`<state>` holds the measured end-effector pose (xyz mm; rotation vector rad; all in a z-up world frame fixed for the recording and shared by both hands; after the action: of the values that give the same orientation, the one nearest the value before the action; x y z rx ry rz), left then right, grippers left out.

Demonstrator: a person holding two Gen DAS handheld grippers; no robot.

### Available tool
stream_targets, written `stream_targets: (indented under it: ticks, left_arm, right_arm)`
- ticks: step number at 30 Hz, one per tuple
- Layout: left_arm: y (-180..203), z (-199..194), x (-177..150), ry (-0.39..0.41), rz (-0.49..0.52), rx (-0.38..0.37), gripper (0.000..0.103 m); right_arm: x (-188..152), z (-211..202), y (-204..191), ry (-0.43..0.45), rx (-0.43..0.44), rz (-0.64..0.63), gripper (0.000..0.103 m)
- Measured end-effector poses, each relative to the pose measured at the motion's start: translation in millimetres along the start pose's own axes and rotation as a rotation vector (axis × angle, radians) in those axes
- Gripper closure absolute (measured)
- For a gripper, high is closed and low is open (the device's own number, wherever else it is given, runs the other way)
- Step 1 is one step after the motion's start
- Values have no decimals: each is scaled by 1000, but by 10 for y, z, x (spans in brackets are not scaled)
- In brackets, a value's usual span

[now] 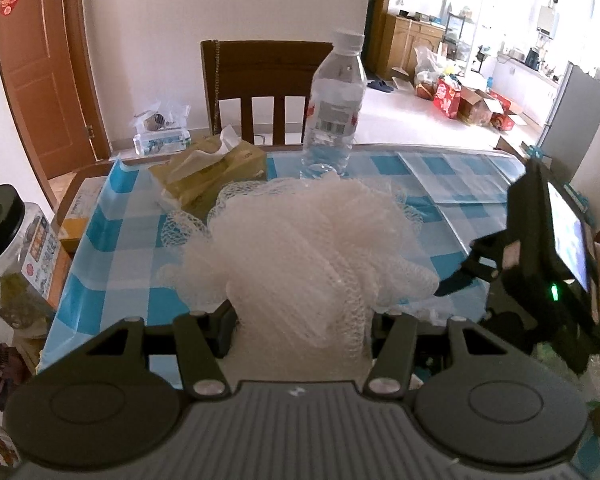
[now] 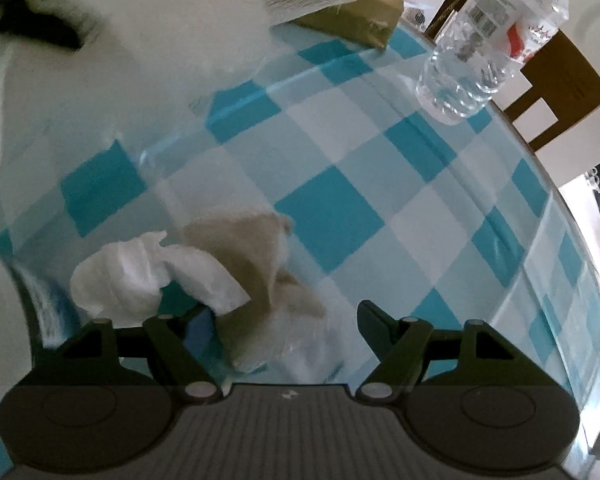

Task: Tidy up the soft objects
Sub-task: 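Grasp the beige fabric piece with the right gripper while the left holds the pouf, then carry the pouf and beige fabric over the box and open both grippers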

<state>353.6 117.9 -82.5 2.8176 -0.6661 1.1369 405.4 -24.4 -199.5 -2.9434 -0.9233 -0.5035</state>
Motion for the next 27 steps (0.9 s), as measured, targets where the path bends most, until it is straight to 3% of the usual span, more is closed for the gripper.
stream_targets:
  ticks: [5, 10, 15, 27]
  left_arm:
    - [-17, 21, -6, -5, -9, 3, 47]
    - [-1, 35, 0, -8, -8, -2, 47]
    - [-14, 52, -6, -16, -8, -5, 47]
    - [-47, 31, -126, -72, -25, -8, 47]
  right_arm:
    - [121, 59, 80, 22, 41, 27, 25]
    - [122, 65, 150, 11, 132, 81, 44]
    - [97, 39, 141, 26, 116, 86, 59]
    - [22, -301, 126, 73, 86, 101, 63]
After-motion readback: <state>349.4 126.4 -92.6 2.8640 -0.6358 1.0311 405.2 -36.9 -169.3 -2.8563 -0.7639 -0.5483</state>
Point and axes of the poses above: each gripper's, at about its wrist camera, not at the fingertips, and z roughly the way its jaws point, y to its right, x to its top, the point moved 5 cm from there along z, roughly the way its jaws point, and after that the axes turned 15 degrees about z, right-handed, at the moved point
